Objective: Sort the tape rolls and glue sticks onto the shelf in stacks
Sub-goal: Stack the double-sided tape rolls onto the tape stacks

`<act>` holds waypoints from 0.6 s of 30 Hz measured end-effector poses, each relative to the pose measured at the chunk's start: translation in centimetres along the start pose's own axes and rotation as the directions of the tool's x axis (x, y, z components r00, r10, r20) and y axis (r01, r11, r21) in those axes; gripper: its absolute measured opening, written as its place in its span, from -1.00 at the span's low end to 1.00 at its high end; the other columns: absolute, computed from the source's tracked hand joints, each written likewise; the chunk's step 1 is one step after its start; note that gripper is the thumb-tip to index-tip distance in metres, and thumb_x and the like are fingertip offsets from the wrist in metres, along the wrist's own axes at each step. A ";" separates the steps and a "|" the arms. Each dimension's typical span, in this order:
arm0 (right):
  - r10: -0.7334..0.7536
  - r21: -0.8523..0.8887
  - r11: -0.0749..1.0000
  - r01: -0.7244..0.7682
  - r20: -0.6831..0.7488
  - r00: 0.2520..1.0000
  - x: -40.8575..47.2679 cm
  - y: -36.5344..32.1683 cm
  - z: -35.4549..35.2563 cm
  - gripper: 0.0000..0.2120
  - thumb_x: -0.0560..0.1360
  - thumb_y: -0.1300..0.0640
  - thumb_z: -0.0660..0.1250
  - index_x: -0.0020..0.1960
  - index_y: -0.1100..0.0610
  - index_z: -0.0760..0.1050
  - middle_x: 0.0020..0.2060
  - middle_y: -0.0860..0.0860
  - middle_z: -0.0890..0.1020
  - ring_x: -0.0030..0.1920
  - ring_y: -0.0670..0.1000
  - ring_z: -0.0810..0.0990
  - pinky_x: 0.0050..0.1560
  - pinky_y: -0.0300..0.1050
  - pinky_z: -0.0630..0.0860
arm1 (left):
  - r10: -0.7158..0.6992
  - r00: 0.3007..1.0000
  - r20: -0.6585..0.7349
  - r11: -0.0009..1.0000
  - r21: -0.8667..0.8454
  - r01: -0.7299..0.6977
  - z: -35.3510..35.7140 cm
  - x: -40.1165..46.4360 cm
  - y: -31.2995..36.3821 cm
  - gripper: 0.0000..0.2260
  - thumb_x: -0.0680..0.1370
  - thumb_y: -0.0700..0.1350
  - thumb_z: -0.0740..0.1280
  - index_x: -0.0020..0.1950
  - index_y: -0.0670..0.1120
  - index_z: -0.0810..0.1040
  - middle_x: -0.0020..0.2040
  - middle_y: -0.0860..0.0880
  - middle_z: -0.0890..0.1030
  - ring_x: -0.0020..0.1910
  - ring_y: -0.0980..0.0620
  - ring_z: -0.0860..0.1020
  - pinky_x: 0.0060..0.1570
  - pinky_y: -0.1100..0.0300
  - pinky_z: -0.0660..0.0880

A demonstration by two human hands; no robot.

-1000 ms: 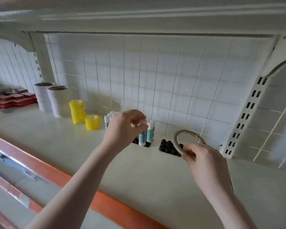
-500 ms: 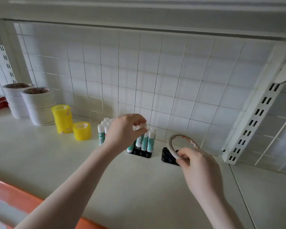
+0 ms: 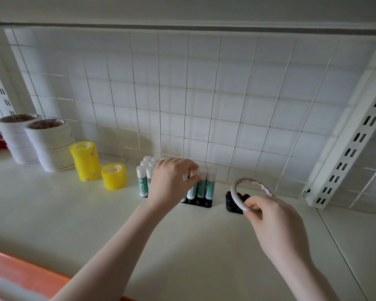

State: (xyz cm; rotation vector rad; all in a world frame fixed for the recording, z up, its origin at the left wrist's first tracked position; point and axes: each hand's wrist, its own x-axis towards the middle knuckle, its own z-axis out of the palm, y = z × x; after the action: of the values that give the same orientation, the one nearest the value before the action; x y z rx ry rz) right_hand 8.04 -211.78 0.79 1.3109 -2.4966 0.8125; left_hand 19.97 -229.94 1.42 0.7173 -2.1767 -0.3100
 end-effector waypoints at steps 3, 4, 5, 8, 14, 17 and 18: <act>0.011 -0.013 1.000 -0.011 0.010 1.000 0.1 -0.1 0.2 -0.95 0.40 0.20 0.44 -0.19 0.07 0.60 -0.28 -0.04 0.63 -0.24 0.12 0.55 -0.26 -0.10 0.39 | 0.016 1.000 -0.022 1.000 0.023 -0.015 0.4 0.0 -0.3 -0.83 0.31 -0.02 0.39 -0.18 -0.06 0.64 -0.23 0.03 0.65 -0.18 -0.06 0.59 -0.11 0.16 0.31; 0.013 -0.013 1.000 -0.012 0.010 1.000 0.1 -0.1 0.3 -0.94 0.40 0.21 0.44 -0.20 0.08 0.59 -0.29 -0.03 0.63 -0.24 0.13 0.55 -0.27 -0.10 0.38 | 0.019 1.000 -0.024 1.000 0.018 -0.019 0.4 0.0 -0.4 -0.84 0.31 -0.02 0.38 -0.18 -0.06 0.64 -0.23 0.04 0.64 -0.18 -0.06 0.58 -0.11 0.16 0.31; 0.014 -0.012 1.000 -0.014 0.008 1.000 0.1 0.0 0.3 -0.94 0.39 0.21 0.44 -0.20 0.08 0.59 -0.29 -0.03 0.63 -0.25 0.13 0.55 -0.28 -0.10 0.36 | 0.026 0.999 -0.028 1.000 0.012 -0.025 0.5 0.0 -0.5 -0.85 0.31 -0.03 0.38 -0.19 -0.06 0.64 -0.24 0.04 0.64 -0.19 -0.06 0.58 -0.12 0.15 0.33; 0.017 -0.018 1.000 -0.016 0.016 1.000 0.1 0.0 0.3 -0.95 0.41 0.21 0.42 -0.19 0.09 0.59 -0.28 -0.03 0.64 -0.23 0.13 0.55 -0.27 -0.11 0.34 | 0.052 0.998 -0.043 0.999 0.014 -0.051 0.8 -0.2 -0.9 -0.88 0.31 -0.04 0.39 -0.25 -0.07 0.62 -0.25 0.05 0.62 -0.20 -0.08 0.55 -0.15 0.09 0.42; 0.007 -0.001 1.000 -0.007 0.007 1.000 0.2 0.1 0.5 -0.93 0.40 0.21 0.44 -0.17 0.07 0.60 -0.28 -0.03 0.65 -0.23 0.13 0.56 -0.27 -0.12 0.35 | 0.143 0.983 -0.112 0.989 0.058 -0.137 1.4 -0.5 -1.6 -0.89 0.31 -0.06 0.43 -0.25 -0.08 0.64 -0.23 0.05 0.62 -0.22 -0.06 0.54 -0.20 0.06 0.48; 0.007 -0.001 1.000 -0.007 0.006 1.000 0.2 0.0 0.6 -0.94 0.40 0.21 0.44 -0.17 0.07 0.60 -0.28 -0.04 0.64 -0.24 0.12 0.54 -0.27 -0.13 0.28 | 0.206 0.967 -0.152 0.978 0.065 -0.198 1.8 -0.6 -2.1 -0.93 0.31 -0.09 0.44 -0.26 -0.07 0.64 -0.22 0.07 0.62 -0.17 0.03 0.46 -0.25 0.06 0.49; 0.004 0.001 1.000 -0.004 0.007 1.000 0.2 0.0 0.7 -0.94 0.40 0.21 0.44 -0.17 0.07 0.60 -0.28 -0.04 0.64 -0.23 0.12 0.54 -0.27 -0.13 0.27 | 0.219 0.962 -0.161 0.975 0.066 -0.211 2.0 -0.6 -2.2 -0.94 0.32 -0.10 0.44 -0.26 -0.07 0.64 -0.22 0.07 0.62 -0.16 0.05 0.44 -0.26 0.06 0.49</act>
State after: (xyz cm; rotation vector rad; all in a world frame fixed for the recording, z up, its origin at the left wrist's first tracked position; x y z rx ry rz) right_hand 7.99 -212.28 0.30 1.3118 -2.5056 0.8120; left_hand 19.65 -231.43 -1.22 0.5069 -2.0840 -0.0810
